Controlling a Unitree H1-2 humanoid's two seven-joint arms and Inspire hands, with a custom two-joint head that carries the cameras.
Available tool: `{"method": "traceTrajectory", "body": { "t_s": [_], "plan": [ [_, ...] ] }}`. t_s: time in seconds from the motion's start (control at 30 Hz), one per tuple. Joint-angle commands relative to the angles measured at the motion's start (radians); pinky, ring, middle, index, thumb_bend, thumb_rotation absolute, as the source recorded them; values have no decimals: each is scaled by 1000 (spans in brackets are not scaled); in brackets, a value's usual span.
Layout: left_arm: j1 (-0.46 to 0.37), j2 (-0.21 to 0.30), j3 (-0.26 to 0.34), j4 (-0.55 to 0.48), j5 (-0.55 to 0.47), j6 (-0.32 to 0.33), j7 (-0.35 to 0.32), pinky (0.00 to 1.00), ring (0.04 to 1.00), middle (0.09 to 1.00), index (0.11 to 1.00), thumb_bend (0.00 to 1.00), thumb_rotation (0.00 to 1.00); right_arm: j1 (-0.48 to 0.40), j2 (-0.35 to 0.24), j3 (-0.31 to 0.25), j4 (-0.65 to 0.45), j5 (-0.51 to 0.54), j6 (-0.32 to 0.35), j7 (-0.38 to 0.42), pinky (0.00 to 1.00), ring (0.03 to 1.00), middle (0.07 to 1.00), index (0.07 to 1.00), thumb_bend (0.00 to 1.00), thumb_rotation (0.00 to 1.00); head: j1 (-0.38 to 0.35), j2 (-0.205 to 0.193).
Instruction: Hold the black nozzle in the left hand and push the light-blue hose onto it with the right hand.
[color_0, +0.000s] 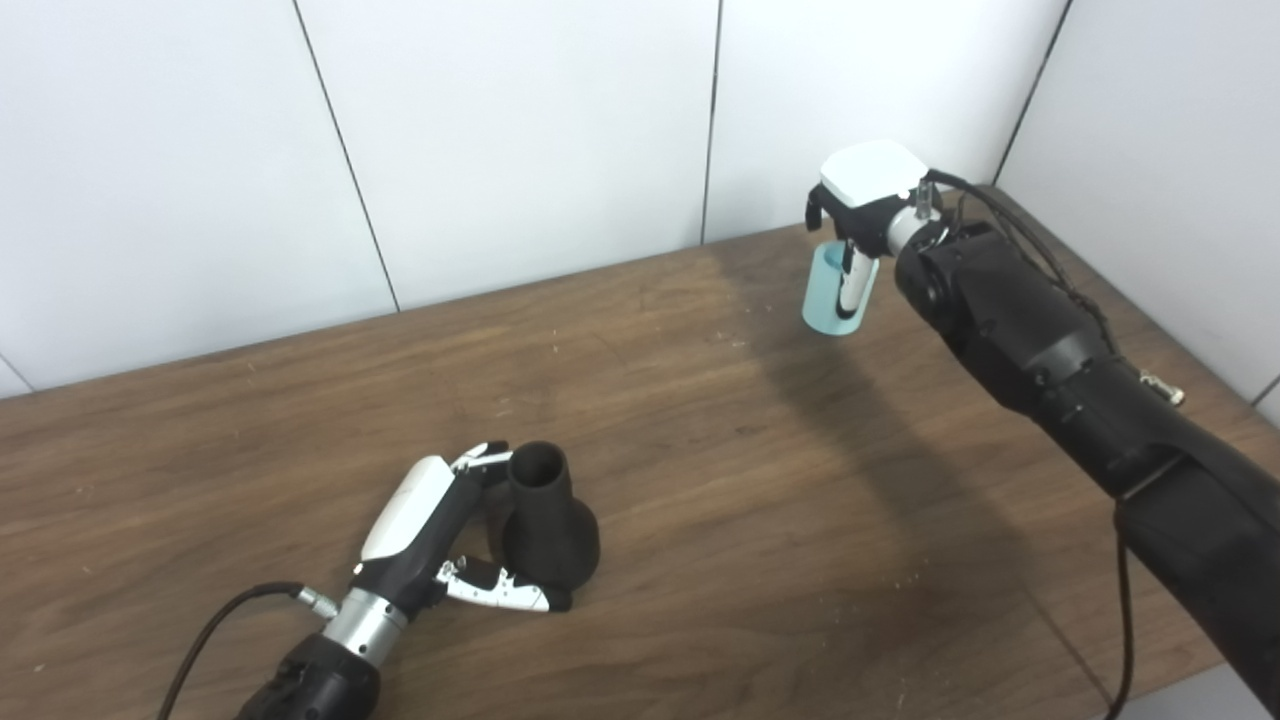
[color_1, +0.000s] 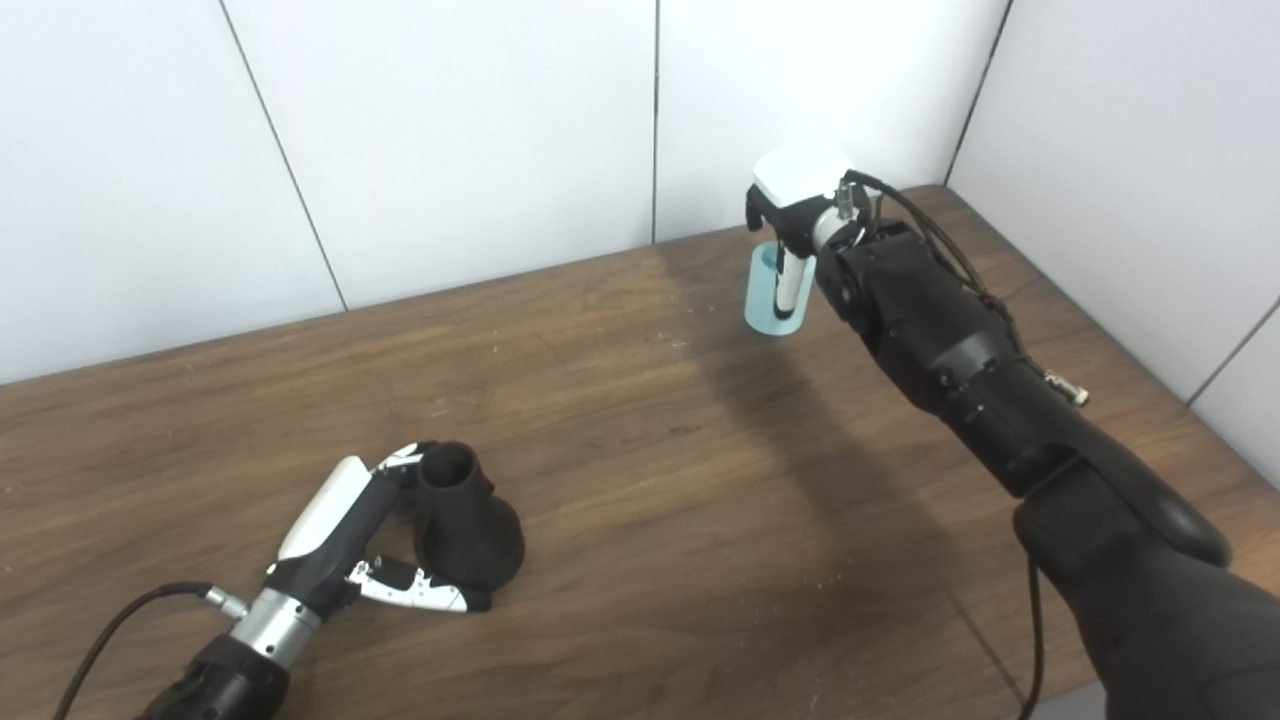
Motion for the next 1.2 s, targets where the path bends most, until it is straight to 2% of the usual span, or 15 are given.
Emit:
{"method": "traceTrajectory", "body": {
  "t_s": [0.0,0.47,0.63,0.73,0.8,0.9,1.03,1.17],
  "plan": [
    [145,2,-57,96,65,55,-52,907,709,540,449,516,0,-63,-52,-21,1,-4,-16,-40,269,370,479,649,570,0,0,1],
    [147,5,-56,90,62,57,-55,906,709,540,449,516,0,-52,-51,-17,-13,-27,-3,-19,297,415,482,619,570,0,-2,9],
    [148,7,-55,91,60,53,-55,906,709,540,449,516,0,-47,-49,-21,-17,-19,1,-8,264,390,481,604,571,0,-5,10],
    [147,7,-55,90,58,54,-56,906,709,540,448,516,0,-48,-47,-24,-14,-9,0,-3,205,324,476,580,572,0,-5,10],
    [148,8,-54,87,58,55,-57,905,709,540,448,516,0,-49,-46,-25,-13,-5,-2,0,167,268,473,507,540,0,-6,12],
    [148,8,-54,85,57,56,-58,905,708,540,448,516,0,-48,-47,-24,-13,-1,-7,3,132,224,470,488,533,0,-5,13],
    [149,8,-54,82,57,58,-59,905,708,540,448,516,0,-50,-49,-19,-9,-1,-17,4,120,209,470,485,532,0,-5,14],
    [149,8,-54,81,57,61,-60,905,708,540,448,516,0,-51,-52,-13,-11,-6,-24,6,145,234,470,485,532,0,-5,14]
  ]
}}
